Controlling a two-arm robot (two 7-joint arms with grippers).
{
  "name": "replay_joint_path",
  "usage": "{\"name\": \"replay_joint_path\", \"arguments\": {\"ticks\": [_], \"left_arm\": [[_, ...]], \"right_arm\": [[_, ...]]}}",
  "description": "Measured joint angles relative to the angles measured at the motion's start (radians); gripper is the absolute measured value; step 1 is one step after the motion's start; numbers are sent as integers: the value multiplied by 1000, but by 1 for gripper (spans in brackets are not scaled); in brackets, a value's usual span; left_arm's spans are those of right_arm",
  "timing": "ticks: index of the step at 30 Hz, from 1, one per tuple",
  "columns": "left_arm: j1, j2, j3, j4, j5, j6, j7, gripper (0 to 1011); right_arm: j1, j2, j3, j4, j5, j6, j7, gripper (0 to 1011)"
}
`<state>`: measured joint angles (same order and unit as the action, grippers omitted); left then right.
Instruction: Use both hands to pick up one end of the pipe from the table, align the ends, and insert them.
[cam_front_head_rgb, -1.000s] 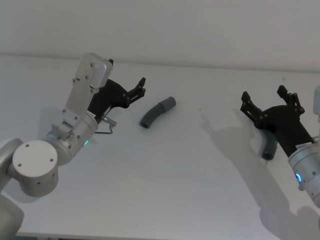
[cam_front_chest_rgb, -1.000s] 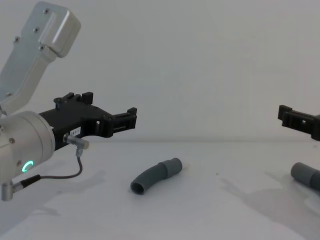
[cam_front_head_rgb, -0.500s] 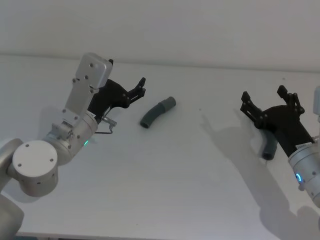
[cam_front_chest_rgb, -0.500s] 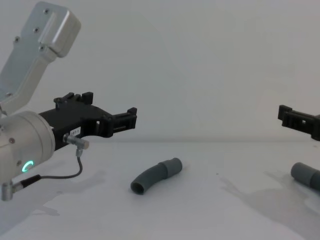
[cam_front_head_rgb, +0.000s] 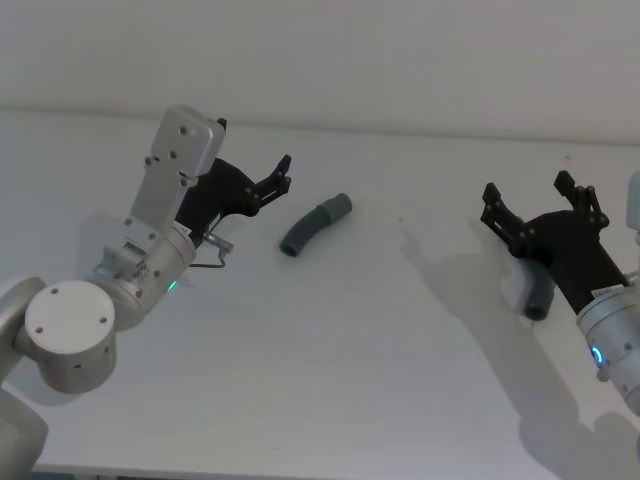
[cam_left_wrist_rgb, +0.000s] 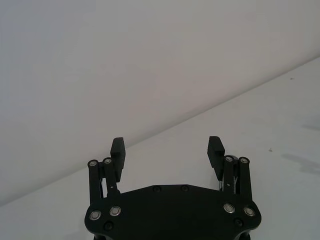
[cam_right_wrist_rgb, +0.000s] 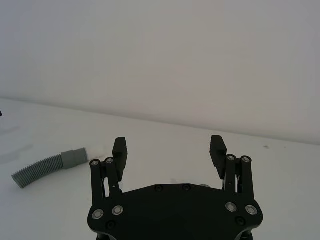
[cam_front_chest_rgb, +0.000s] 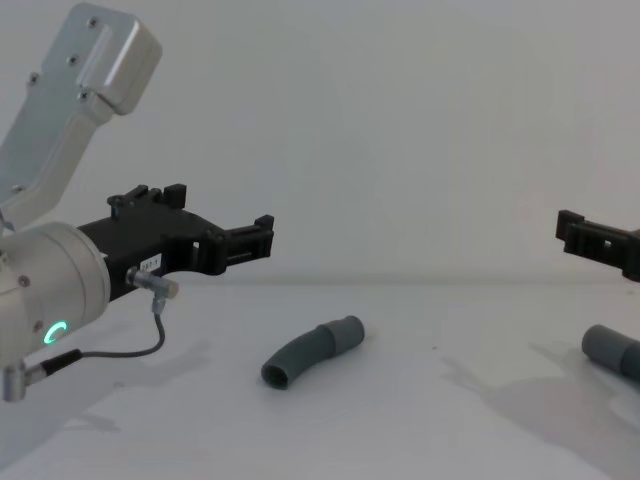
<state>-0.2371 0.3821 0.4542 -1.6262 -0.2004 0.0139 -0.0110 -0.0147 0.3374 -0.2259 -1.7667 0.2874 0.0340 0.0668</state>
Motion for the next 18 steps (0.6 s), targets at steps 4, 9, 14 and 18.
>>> {"name": "replay_joint_path", "arguments": {"ticks": [4,9,14,18], "left_arm": [[0,0,0,0,0,0,0,1000],[0,0,0,0,0,0,0,1000],[0,0,0,0,0,0,0,1000],[0,0,0,0,0,0,0,1000]], "right_arm": [[0,0,0,0,0,0,0,1004],[0,0,0,0,0,0,0,1004],[0,0,0,0,0,0,0,1004],[0,0,0,0,0,0,0,1004]]}}
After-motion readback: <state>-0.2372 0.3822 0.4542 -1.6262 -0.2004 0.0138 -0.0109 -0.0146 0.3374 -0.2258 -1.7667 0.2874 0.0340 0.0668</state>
